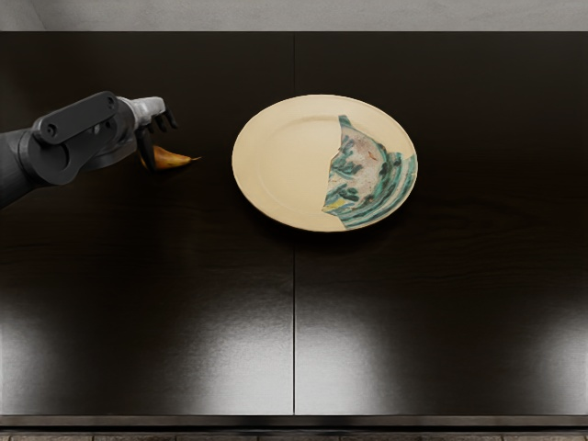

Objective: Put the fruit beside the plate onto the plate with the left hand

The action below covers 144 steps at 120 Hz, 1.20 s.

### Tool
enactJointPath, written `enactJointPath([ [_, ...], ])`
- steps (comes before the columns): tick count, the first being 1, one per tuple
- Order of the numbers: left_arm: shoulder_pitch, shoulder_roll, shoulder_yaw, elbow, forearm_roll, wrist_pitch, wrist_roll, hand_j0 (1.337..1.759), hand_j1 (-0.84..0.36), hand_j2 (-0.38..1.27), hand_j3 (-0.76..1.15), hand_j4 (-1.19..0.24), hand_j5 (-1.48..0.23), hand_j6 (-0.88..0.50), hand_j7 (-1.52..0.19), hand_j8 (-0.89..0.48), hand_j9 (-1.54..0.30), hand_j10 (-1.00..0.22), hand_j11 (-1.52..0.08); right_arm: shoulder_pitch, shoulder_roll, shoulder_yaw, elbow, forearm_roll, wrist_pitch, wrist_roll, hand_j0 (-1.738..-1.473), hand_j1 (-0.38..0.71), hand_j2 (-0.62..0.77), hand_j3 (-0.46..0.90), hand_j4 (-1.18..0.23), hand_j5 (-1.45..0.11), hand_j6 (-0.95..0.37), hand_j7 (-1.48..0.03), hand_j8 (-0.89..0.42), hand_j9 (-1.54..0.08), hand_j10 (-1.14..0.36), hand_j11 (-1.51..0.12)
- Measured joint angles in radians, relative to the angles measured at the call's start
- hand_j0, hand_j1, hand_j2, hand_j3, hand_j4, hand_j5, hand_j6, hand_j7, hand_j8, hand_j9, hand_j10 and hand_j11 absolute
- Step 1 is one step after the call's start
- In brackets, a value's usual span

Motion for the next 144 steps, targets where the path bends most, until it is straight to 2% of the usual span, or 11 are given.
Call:
enactJointPath([
  [45, 0.019, -0.02, 0.015, 0.017, 0.025, -0.001, -0.018, 1.658, -0.13, 0.08, 0.0, -0.4, -0.52, -0.4, -0.52, -0.4, -0.52, -0.4, -0.52, 0.0, 0.0, 0.0, 0.0, 0.0, 0.0, 0.0, -1.658, -0.35, 0.0, 0.0, 0.0, 0.0, 0.0, 0.0, 0.0, 0.0, 0.0, 0.0],
  [84, 0.029, -0.023, 0.017, 0.018, 0.042, -0.004, -0.02, 1.658, -0.18, 0.09, 0.0, -0.45, -0.57, -0.45, -0.57, -0.43, -0.58, -0.45, -0.58, 0.0, 0.0, 0.0, 0.0, 0.0, 0.0, 0.0, -1.658, -0.35, 0.0, 0.0, 0.0, 0.0, 0.0, 0.0, 0.0, 0.0, 0.0, 0.0],
  [95, 0.029, -0.022, 0.018, 0.018, 0.043, -0.005, -0.02, 1.658, -0.19, 0.09, 0.0, -0.46, -0.57, -0.46, -0.57, -0.48, -0.59, -0.45, -0.59, 0.0, 0.0, 0.0, 0.0, 0.0, 0.0, 0.0, -1.658, -0.35, 0.0, 0.0, 0.0, 0.0, 0.0, 0.0, 0.0, 0.0, 0.0, 0.0],
  [121, 0.029, -0.03, 0.017, 0.018, 0.041, -0.008, -0.019, 1.658, -0.22, 0.1, 0.0, -0.49, -0.61, -0.49, -0.61, -0.49, -0.62, -0.48, -0.62, 0.0, 0.0, 0.0, 0.0, 0.0, 0.0, 0.0, -1.658, -0.35, 0.0, 0.0, 0.0, 0.0, 0.0, 0.0, 0.0, 0.0, 0.0, 0.0],
  [135, 0.035, -0.035, 0.014, 0.018, 0.04, -0.008, -0.019, 1.658, -0.24, 0.1, 0.0, -0.51, -0.63, -0.51, -0.63, -0.57, -0.65, -0.5, -0.65, 0.0, 0.0, 0.0, 0.0, 0.0, 0.0, 0.0, -1.658, -0.35, 0.0, 0.0, 0.0, 0.0, 0.0, 0.0, 0.0, 0.0, 0.0, 0.0],
  [144, 0.035, -0.041, 0.013, 0.018, 0.039, -0.008, -0.018, 1.658, -0.25, 0.11, 0.0, -0.52, -0.65, -0.52, -0.65, -0.56, -0.66, -0.51, -0.66, 0.0, 0.0, 0.0, 0.0, 0.0, 0.0, 0.0, -1.658, -0.35, 0.0, 0.0, 0.0, 0.0, 0.0, 0.0, 0.0, 0.0, 0.0, 0.0],
])
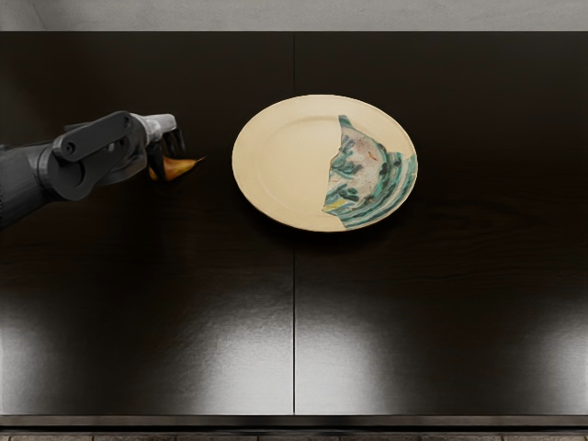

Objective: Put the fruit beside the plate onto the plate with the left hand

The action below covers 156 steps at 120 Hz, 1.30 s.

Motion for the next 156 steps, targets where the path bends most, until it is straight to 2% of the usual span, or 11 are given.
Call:
enactJointPath([
  [17, 0.01, -0.001, 0.0, 0.0, 0.001, 0.0, 0.001, 1.657, -0.28, 0.12, 0.0, -0.53, -0.67, -0.51, -0.68, -0.54, -0.68, -0.52, -0.68, 0.0, 0.0, 0.0, 0.0, 0.0, 0.0, 0.0, -1.658, -0.35, 0.0, 0.0, 0.0, 0.0, 0.0, 0.0, 0.0, 0.0, 0.0, 0.0],
  [30, 0.015, -0.006, -0.001, 0.001, 0.007, 0.004, 0.001, 1.656, -0.29, 0.25, 0.0, -0.58, -0.66, -0.53, -0.69, -0.57, -0.71, -0.54, -0.71, 0.0, 0.0, 0.0, 0.0, 0.0, 0.0, 0.0, -1.658, -0.35, 0.0, 0.0, 0.0, 0.0, 0.0, 0.0, 0.0, 0.0, 0.0, 0.0],
  [42, 0.015, -0.008, -0.003, 0.001, 0.004, 0.005, 0.001, 1.657, -0.27, 0.27, 0.0, -0.61, -0.68, -0.55, -0.7, -0.6, -0.72, -0.55, -0.72, 0.0, 0.0, 0.0, 0.0, 0.0, 0.0, 0.0, -1.658, -0.35, 0.0, 0.0, 0.0, 0.0, 0.0, 0.0, 0.0, 0.0, 0.0, 0.0],
  [54, 0.02, -0.009, -0.006, 0.001, 0.006, 0.007, 0.001, 1.656, -0.27, 0.25, 0.0, -0.6, -0.69, -0.57, -0.7, -0.6, -0.73, -0.56, -0.73, 0.0, 0.0, 0.0, 0.0, 0.0, 0.0, 0.0, -1.658, -0.35, 0.0, 0.0, 0.0, 0.0, 0.0, 0.0, 0.0, 0.0, 0.0, 0.0],
  [57, 0.022, -0.01, -0.007, 0.001, 0.008, 0.007, 0.002, 1.656, -0.27, 0.26, 0.0, -0.54, -0.69, -0.55, -0.71, -0.57, -0.74, -0.56, -0.74, 0.0, 0.0, 0.0, 0.0, 0.0, 0.0, 0.0, -1.658, -0.35, 0.0, 0.0, 0.0, 0.0, 0.0, 0.0, 0.0, 0.0, 0.0, 0.0],
  [76, 0.023, -0.016, -0.006, 0.0, 0.002, 0.006, 0.002, 1.656, -0.27, 0.25, 0.0, -0.57, -0.71, -0.55, -0.74, -0.59, -0.75, -0.58, -0.75, 0.0, 0.0, 0.0, 0.0, 0.0, 0.0, 0.0, -1.658, -0.35, 0.0, 0.0, 0.0, 0.0, 0.0, 0.0, 0.0, 0.0, 0.0, 0.0],
  [82, 0.029, -0.016, -0.008, 0.0, 0.006, 0.008, 0.002, 1.655, -0.27, 0.19, 0.0, -0.54, -0.72, -0.56, -0.75, -0.57, -0.77, -0.59, -0.77, 0.0, 0.0, 0.0, 0.0, 0.0, 0.0, 0.0, -1.658, -0.35, 0.0, 0.0, 0.0, 0.0, 0.0, 0.0, 0.0, 0.0, 0.0, 0.0],
  [84, 0.03, -0.016, -0.01, 0.0, 0.007, 0.009, 0.002, 1.654, -0.27, 0.23, 0.0, -0.54, -0.72, -0.56, -0.76, -0.56, -0.78, -0.59, -0.77, 0.0, 0.0, 0.0, 0.0, 0.0, 0.0, 0.0, -1.658, -0.35, 0.0, 0.0, 0.0, 0.0, 0.0, 0.0, 0.0, 0.0, 0.0, 0.0],
  [95, 0.031, -0.016, -0.009, -0.001, 0.001, 0.008, 0.002, 1.654, -0.27, 0.26, 0.0, -0.56, -0.77, -0.54, -0.8, -0.59, -0.81, -0.62, -0.81, 0.0, 0.0, 0.0, 0.0, 0.0, 0.0, 0.0, -1.658, -0.35, 0.0, 0.0, 0.0, 0.0, 0.0, 0.0, 0.0, 0.0, 0.0, 0.0],
  [112, 0.037, -0.016, -0.011, -0.001, -0.002, 0.007, 0.002, 1.651, -0.26, 0.17, 0.0, -0.5, -0.86, -0.51, -0.88, -0.55, -0.9, -0.68, -0.89, 0.0, 0.0, 0.0, 0.0, 0.0, 0.0, 0.0, -1.658, -0.35, 0.0, 0.0, 0.0, 0.0, 0.0, 0.0, 0.0, 0.0, 0.0, 0.0],
  [156, 0.033, -0.005, -0.011, -0.008, -0.017, -0.001, 0.001, 1.648, -0.3, 0.36, 0.0, -0.59, -1.12, -0.48, -1.11, -0.49, -1.1, -0.64, -1.1, 0.0, 0.0, 0.0, 0.0, 0.0, 0.0, 0.0, -1.658, -0.35, 0.0, 0.0, 0.0, 0.0, 0.0, 0.0, 0.0, 0.0, 0.0, 0.0],
])
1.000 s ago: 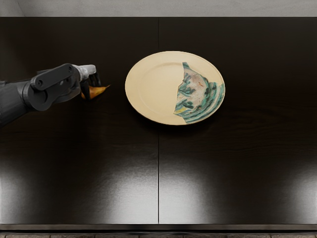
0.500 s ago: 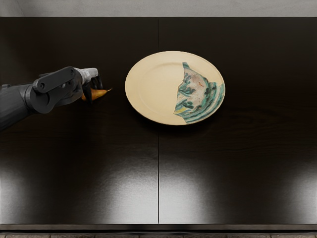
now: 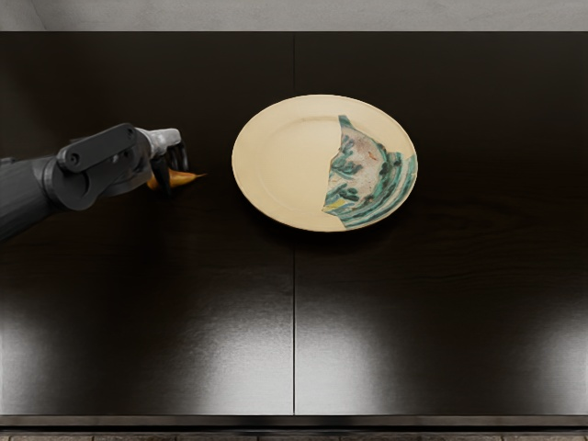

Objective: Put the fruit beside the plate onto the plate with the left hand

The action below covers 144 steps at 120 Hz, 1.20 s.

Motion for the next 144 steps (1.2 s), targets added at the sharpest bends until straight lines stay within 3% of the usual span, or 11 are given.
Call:
enactJointPath([
  [28, -0.057, 0.006, -0.003, -0.006, -0.024, -0.02, 0.001, 1.649, -0.28, 0.31, 0.0, -0.63, -1.18, -0.46, -1.15, -0.5, -1.12, -0.63, -1.13, 0.0, 0.0, 0.0, 0.0, 0.0, 0.0, 0.0, -1.658, -0.35, 0.0, 0.0, 0.0, 0.0, 0.0, 0.0, 0.0, 0.0, 0.0, 0.0],
  [47, -0.117, 0.019, -0.003, -0.007, -0.073, -0.063, 0.001, 1.651, -0.29, 0.42, 0.0, -0.74, -1.16, -0.57, -1.15, -0.5, -1.13, -0.63, -1.13, 0.0, 0.0, 0.0, 0.0, 0.0, 0.0, 0.0, -1.658, -0.35, 0.0, 0.0, 0.0, 0.0, 0.0, 0.0, 0.0, 0.0, 0.0, 0.0],
  [69, -0.173, 0.039, -0.003, -0.008, -0.123, -0.116, 0.002, 1.652, -0.3, 0.43, 0.0, -0.79, -1.17, -0.52, -1.15, -0.51, -1.13, -0.62, -1.13, 0.0, 0.0, 0.0, 0.0, 0.0, 0.0, 0.0, -1.658, -0.35, 0.0, 0.0, 0.0, 0.0, 0.0, 0.0, 0.0, 0.0, 0.0, 0.0],
  [106, -0.293, 0.04, -0.003, -0.008, -0.236, -0.246, 0.006, 1.653, -0.3, 0.49, 0.0, -0.82, -1.15, -0.61, -1.14, -0.52, -1.13, -0.63, -1.12, 0.0, 0.0, 0.0, 0.0, 0.0, 0.0, 0.0, -1.658, -0.35, 0.0, 0.0, 0.0, 0.0, 0.0, 0.0, 0.0, 0.0, 0.0, 0.0],
  [144, -0.346, -0.044, -0.007, -0.042, -0.304, -0.297, 0.034, 1.655, -0.35, 0.62, 0.0, -0.84, -1.13, -0.76, -1.13, -0.53, -1.14, -0.64, -1.12, 0.0, 0.0, 0.0, 0.0, 0.0, 0.0, 0.0, -1.658, -0.35, 0.0, 0.0, 0.0, 0.0, 0.0, 0.0, 0.0, 0.0, 0.0, 0.0],
])
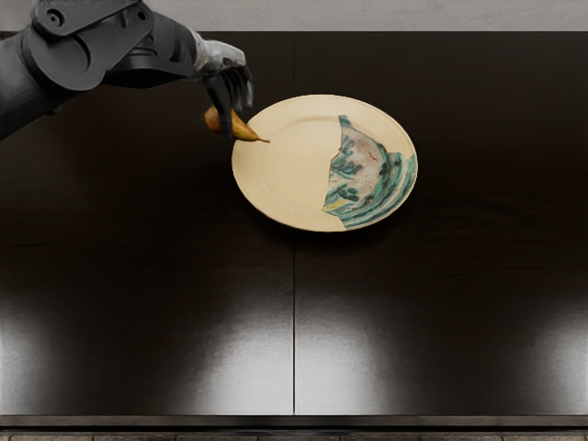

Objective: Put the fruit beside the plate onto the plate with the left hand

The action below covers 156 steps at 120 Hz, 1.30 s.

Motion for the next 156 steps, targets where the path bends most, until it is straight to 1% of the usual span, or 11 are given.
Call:
enactJointPath([
  [21, 0.002, -0.069, -0.01, -0.002, -0.002, -0.003, 0.013, 1.655, -0.33, 0.6, 0.0, -0.84, -1.13, -0.8, -1.13, -0.54, -1.14, -0.64, -1.12, 0.0, 0.0, 0.0, 0.0, 0.0, 0.0, 0.0, -1.658, -0.35, 0.0, 0.0, 0.0, 0.0, 0.0, 0.0, 0.0, 0.0, 0.0, 0.0],
  [39, 0.004, -0.094, -0.012, -0.002, 0.0, -0.003, 0.024, 1.654, -0.37, 0.73, 0.0, -0.84, -1.12, -0.82, -1.12, -0.55, -1.13, -0.66, -1.12, 0.0, 0.0, 0.0, 0.0, 0.0, 0.0, 0.0, -1.658, -0.35, 0.0, 0.0, 0.0, 0.0, 0.0, 0.0, 0.0, 0.0, 0.0, 0.0],
  [43, 0.006, -0.101, -0.012, -0.002, 0.003, -0.003, 0.025, 1.654, -0.36, 0.71, 0.0, -0.84, -1.12, -0.83, -1.12, -0.57, -1.13, -0.67, -1.12, 0.0, 0.0, 0.0, 0.0, 0.0, 0.0, 0.0, -1.658, -0.35, 0.0, 0.0, 0.0, 0.0, 0.0, 0.0, 0.0, 0.0, 0.0, 0.0],
  [47, 0.008, -0.109, -0.013, -0.002, 0.002, -0.002, 0.027, 1.654, -0.29, 0.53, 0.0, -0.84, -1.12, -0.83, -1.12, -0.57, -1.13, -0.68, -1.12, 0.0, 0.0, 0.0, 0.0, 0.0, 0.0, 0.0, -1.658, -0.35, 0.0, 0.0, 0.0, 0.0, 0.0, 0.0, 0.0, 0.0, 0.0, 0.0],
  [71, 0.01, -0.119, -0.014, -0.001, 0.0, 0.008, 0.037, 1.656, -0.33, 0.6, 0.0, -0.77, -1.0, -0.77, -1.0, -0.6, -1.01, -0.68, -1.01, 0.0, 0.0, 0.0, 0.0, 0.0, 0.0, 0.0, -1.658, -0.35, 0.0, 0.0, 0.0, 0.0, 0.0, 0.0, 0.0, 0.0, 0.0, 0.0],
  [92, 0.01, -0.119, -0.027, -0.001, -0.005, 0.029, 0.039, 1.657, -0.14, 0.29, 0.0, -0.49, -0.64, -0.49, -0.64, -0.42, -0.64, -0.45, -0.64, 0.0, 0.0, 0.0, 0.0, 0.0, 0.0, 0.0, -1.658, -0.35, 0.0, 0.0, 0.0, 0.0, 0.0, 0.0, 0.0, 0.0, 0.0, 0.0],
  [114, 0.012, -0.115, -0.079, -0.001, -0.069, 0.035, 0.038, 1.658, 0.12, 0.13, 0.0, -0.23, -0.3, -0.23, -0.3, -0.2, -0.3, -0.21, -0.3, 0.0, 0.0, 0.0, 0.0, 0.0, 0.0, 0.0, -1.658, -0.35, 0.0, 0.0, 0.0, 0.0, 0.0, 0.0, 0.0, 0.0, 0.0, 0.0],
  [122, 0.015, -0.074, -0.099, -0.013, -0.157, 0.029, 0.037, 1.658, 0.17, 0.09, 0.0, -0.17, -0.22, -0.17, -0.22, -0.15, -0.22, -0.16, -0.22, 0.0, 0.0, 0.0, 0.0, 0.0, 0.0, 0.0, -1.658, -0.35, 0.0, 0.0, 0.0, 0.0, 0.0, 0.0, 0.0, 0.0, 0.0, 0.0],
  [132, 0.02, 0.02, -0.119, -0.085, -0.273, 0.021, 0.037, 1.658, 0.22, 0.06, 0.0, -0.12, -0.16, -0.12, -0.16, -0.11, -0.16, -0.11, -0.16, 0.0, 0.0, 0.0, 0.0, 0.0, 0.0, 0.0, -1.658, -0.35, 0.0, 0.0, 0.0, 0.0, 0.0, 0.0, 0.0, 0.0, 0.0, 0.0],
  [146, 0.097, 0.094, -0.192, -0.147, -0.405, -0.074, 0.036, 1.658, 0.27, 0.04, 0.0, -0.08, -0.1, -0.08, -0.1, -0.07, -0.1, -0.07, -0.1, 0.0, 0.0, 0.0, 0.0, 0.0, 0.0, 0.0, -1.658, -0.35, 0.0, 0.0, 0.0, 0.0, 0.0, 0.0, 0.0, 0.0, 0.0, 0.0],
  [156, 0.103, 0.153, -0.228, -0.173, -0.456, -0.124, 0.036, 1.658, 0.29, 0.03, 0.0, -0.06, -0.08, -0.06, -0.08, -0.06, -0.08, -0.06, -0.08, 0.0, 0.0, 0.0, 0.0, 0.0, 0.0, 0.0, -1.658, -0.35, 0.0, 0.0, 0.0, 0.0, 0.0, 0.0, 0.0, 0.0, 0.0, 0.0],
])
